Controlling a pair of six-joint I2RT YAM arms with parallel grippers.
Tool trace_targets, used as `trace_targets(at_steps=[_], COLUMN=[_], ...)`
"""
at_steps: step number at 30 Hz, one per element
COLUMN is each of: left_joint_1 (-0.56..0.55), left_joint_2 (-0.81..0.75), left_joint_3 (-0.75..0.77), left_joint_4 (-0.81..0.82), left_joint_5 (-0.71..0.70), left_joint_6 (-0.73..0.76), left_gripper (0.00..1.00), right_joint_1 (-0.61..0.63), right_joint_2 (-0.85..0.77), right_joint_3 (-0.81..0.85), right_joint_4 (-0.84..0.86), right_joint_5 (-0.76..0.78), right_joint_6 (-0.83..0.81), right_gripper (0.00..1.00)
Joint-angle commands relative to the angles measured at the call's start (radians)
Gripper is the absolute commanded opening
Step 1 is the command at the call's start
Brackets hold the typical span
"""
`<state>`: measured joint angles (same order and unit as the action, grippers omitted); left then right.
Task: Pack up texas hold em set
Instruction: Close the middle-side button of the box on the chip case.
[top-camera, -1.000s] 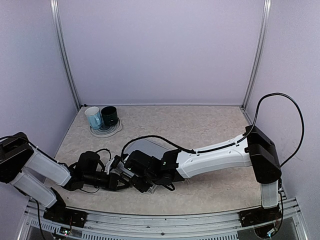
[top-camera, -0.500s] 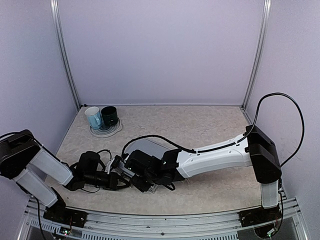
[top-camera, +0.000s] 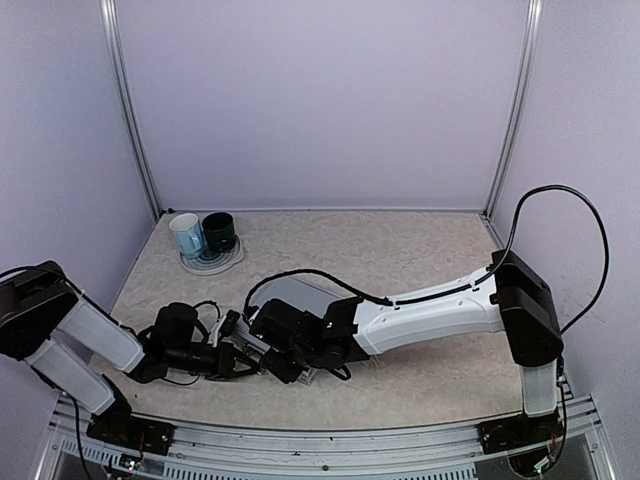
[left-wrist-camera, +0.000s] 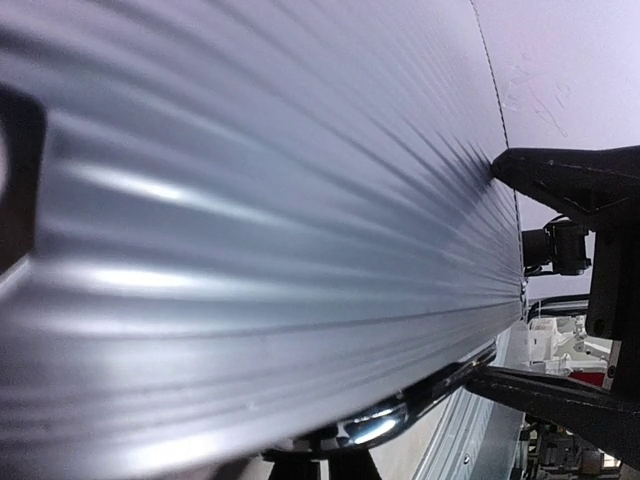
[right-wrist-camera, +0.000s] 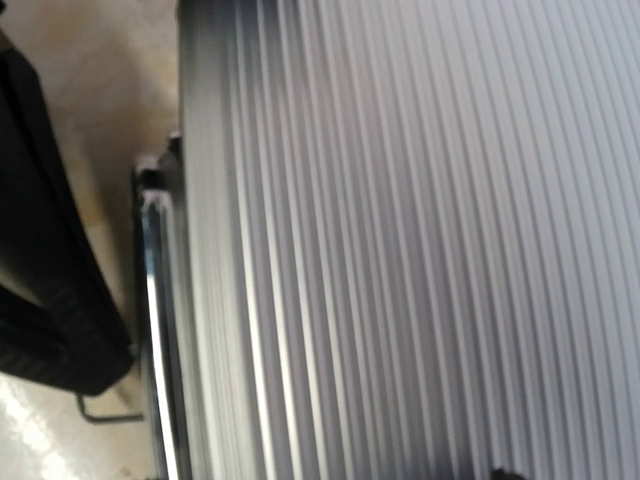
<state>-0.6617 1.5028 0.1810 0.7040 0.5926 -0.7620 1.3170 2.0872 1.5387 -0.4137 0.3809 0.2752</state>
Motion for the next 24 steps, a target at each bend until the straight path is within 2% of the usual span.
trace_targets(at_steps=[1, 24], left_joint_1=[-0.009, -0.011], left_joint_2=[-0.079, -0.158], left_joint_3=[0.017, 0.086], left_joint_4=[0.019, -0.078], left_joint_5=[0.131, 0.086], left_joint_6=[-0.096, -0.069], left_gripper=[0.0, 0.0], right_joint_1=[-0.025, -0.025], right_joint_2=[0.027, 0.033], right_joint_3=[-0.042, -0.04], right_joint_4=[-0.074, -0.078], right_joint_5=[-0.03, -0.033], right_joint_6=[0.034, 0.036], right_gripper=[0.71, 0.7])
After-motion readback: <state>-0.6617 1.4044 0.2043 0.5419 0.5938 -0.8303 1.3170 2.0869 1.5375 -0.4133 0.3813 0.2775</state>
